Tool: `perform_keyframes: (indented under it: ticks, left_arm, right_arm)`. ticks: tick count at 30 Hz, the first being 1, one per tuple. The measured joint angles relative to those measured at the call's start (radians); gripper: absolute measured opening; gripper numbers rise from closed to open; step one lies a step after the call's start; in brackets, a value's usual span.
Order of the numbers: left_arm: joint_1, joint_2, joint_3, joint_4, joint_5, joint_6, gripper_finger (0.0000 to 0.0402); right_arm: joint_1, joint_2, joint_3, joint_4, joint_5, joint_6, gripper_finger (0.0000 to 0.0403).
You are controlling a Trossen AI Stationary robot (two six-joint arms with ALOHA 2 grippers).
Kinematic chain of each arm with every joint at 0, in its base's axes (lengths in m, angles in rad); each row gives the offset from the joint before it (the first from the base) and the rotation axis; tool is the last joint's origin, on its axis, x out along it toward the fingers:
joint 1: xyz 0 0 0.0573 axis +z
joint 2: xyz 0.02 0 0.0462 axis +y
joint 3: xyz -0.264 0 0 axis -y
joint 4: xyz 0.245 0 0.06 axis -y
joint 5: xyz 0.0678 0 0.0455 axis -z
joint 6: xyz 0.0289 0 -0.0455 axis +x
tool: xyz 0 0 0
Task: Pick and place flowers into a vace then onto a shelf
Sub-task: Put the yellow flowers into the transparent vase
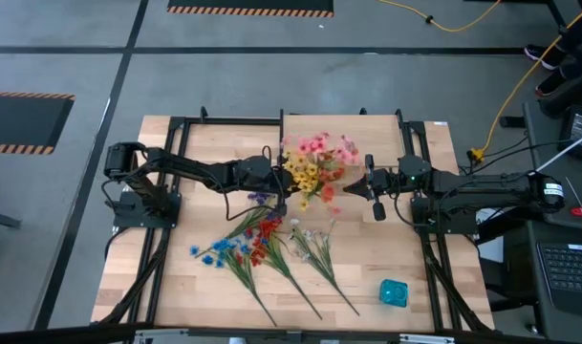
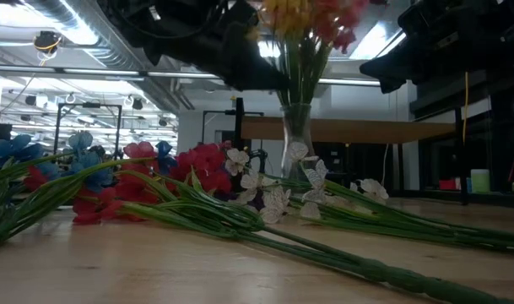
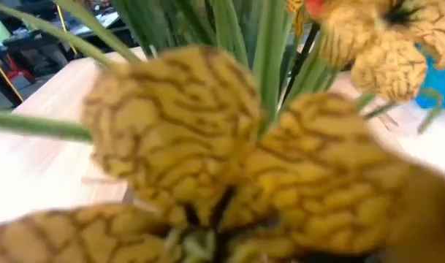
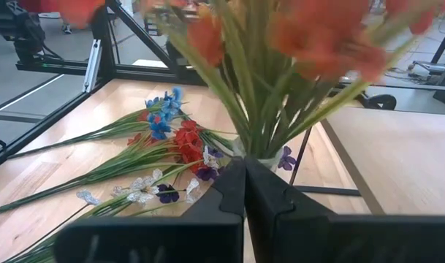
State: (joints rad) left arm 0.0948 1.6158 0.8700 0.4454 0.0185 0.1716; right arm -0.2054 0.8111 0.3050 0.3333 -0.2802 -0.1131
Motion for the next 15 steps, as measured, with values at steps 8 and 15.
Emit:
perform_keyframes:
  ticks: [8, 15]
  left_arm:
    - [0.0, 0.003, 0.0, 0.004, 0.0, -0.001, 0.0011]
    - [-0.002, 0.003, 0.0, 0.006, 0.0, -0.001, 0.0038]
  right_arm:
    - [0.0, 0.001, 0.0, 0.0, 0.0, 0.0, 0.0005]
    - [0.0, 0.001, 0.0, -0.001, 0.0, 0.0, 0.0005]
